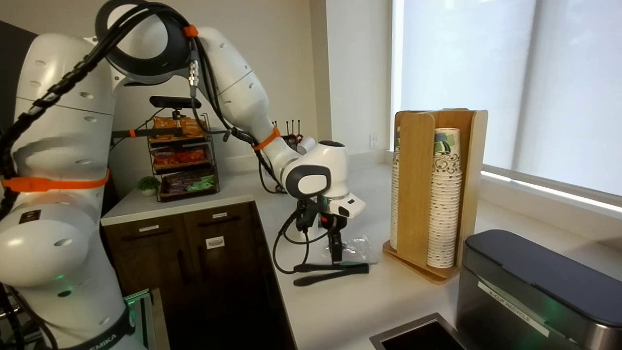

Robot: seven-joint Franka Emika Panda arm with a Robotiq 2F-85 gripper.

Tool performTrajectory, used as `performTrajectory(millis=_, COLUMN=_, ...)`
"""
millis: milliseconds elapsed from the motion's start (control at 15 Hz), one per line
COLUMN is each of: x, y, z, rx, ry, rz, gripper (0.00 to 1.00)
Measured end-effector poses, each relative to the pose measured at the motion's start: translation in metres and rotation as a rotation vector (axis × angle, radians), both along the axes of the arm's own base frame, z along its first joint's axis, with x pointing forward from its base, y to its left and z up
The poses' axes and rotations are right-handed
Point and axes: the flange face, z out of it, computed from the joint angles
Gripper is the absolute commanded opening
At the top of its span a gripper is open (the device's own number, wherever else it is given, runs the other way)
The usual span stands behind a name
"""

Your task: Put the black tongs in the paper cup on the right

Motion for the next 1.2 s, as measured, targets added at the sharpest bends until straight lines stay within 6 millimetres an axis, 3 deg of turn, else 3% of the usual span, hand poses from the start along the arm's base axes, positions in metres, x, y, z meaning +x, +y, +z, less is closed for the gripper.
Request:
performTrajectory(millis=600, x=-0.010, y=0.018, z=-0.022, rx=0.041, ry=0.079, rz=-0.058, gripper=1.00)
performTrajectory(millis=867, x=-0.021, y=0.008, z=-0.035, rx=0.032, ry=0.101, rz=-0.108, gripper=1.00)
performTrajectory(millis=933, x=-0.022, y=0.004, z=-0.036, rx=0.027, ry=0.092, rz=-0.114, gripper=0.97)
performTrajectory(millis=1000, x=-0.023, y=0.001, z=-0.036, rx=0.022, ry=0.080, rz=-0.118, gripper=0.77)
performTrajectory(millis=1200, x=-0.022, y=-0.001, z=-0.036, rx=0.014, ry=0.047, rz=-0.117, gripper=0.65)
